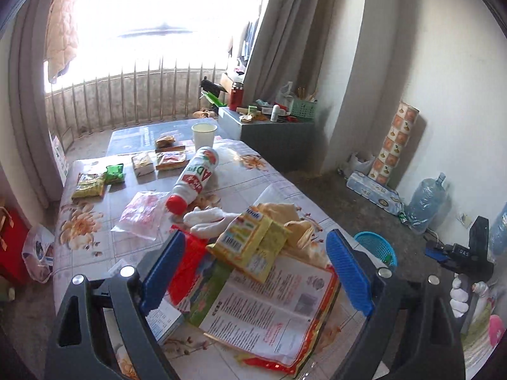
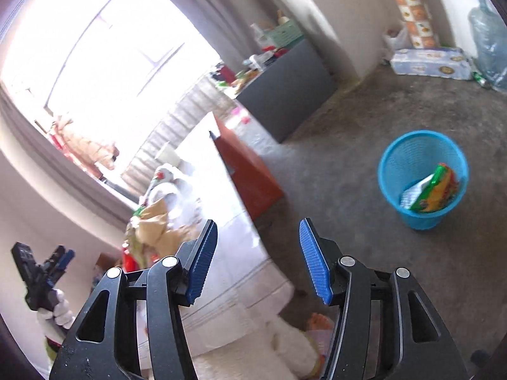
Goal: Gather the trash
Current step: 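Return both tools to the table and grasp the blue paper card with the left tool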
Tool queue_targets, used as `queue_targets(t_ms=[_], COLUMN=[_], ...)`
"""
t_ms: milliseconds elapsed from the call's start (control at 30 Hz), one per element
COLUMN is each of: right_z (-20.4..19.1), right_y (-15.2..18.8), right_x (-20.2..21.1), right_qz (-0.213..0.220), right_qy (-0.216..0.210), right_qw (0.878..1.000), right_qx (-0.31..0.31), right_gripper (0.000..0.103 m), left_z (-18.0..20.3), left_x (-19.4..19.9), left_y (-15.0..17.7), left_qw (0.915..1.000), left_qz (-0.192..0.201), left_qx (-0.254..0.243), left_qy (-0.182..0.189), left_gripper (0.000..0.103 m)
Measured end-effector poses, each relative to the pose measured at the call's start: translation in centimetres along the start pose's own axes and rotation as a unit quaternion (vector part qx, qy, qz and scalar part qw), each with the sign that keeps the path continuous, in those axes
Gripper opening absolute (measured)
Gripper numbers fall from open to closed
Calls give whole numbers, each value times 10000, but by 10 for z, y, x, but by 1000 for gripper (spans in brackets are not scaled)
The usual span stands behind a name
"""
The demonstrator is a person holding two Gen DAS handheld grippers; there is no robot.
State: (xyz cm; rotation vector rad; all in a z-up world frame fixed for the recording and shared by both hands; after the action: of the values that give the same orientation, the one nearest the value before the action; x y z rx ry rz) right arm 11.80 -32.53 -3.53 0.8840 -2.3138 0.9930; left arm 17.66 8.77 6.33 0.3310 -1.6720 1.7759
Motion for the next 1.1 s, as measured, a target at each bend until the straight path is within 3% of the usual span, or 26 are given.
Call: queue_targets(t_ms=[100,300,500,633,733,867,1100], right_z=[-34,-93,-136,-161,-183,-214,-247], right_y=[10,19,32,46,57,66,63], right_x=[-19,-62,-83,-84,-87,-98,-126], right_qz=[-322,-793,-1003,-1067,-1031,-942,-1292], right_qy=[-490,-534,-696,-531,-352,-251,-759], right_qw=[9981,9904,9837,9784,9710,9547,9522], right_qx=[163,996,1323,1692,2126,2811,2661], right_gripper=[53,53,53,54,62,70,70], left_z=[-20,-72,-125,-147,-156,-159,-163], left_x=[9,-2,-49,-78,-94,-109,-112], left_y=[33,70,76,79,83,89,100], left_qw=[9994,9913,9666,9487,9386,9356,9411], left_qz=[-68,-540,-1014,-1151,-1198,-1352,-1378], left_qx=[261,958,1847,2242,2372,2323,2209], left_qy=[-227,-720,-1460,-1910,-2200,-2289,-2157], left_gripper=[88,88,88,88,88,88,88])
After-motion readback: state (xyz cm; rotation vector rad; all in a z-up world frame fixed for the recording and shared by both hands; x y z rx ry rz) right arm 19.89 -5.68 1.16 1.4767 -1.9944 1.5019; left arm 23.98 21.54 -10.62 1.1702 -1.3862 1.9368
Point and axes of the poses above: each gripper's, at about its wrist camera, not at the fingertips, and x roughly against the way its jaws point, z to its right, y to its underside, the point moved 5 cm from there along -x, roughly the way its jaws point, and after that the axes turned 1 degree about -z, right-handed, at the moved point
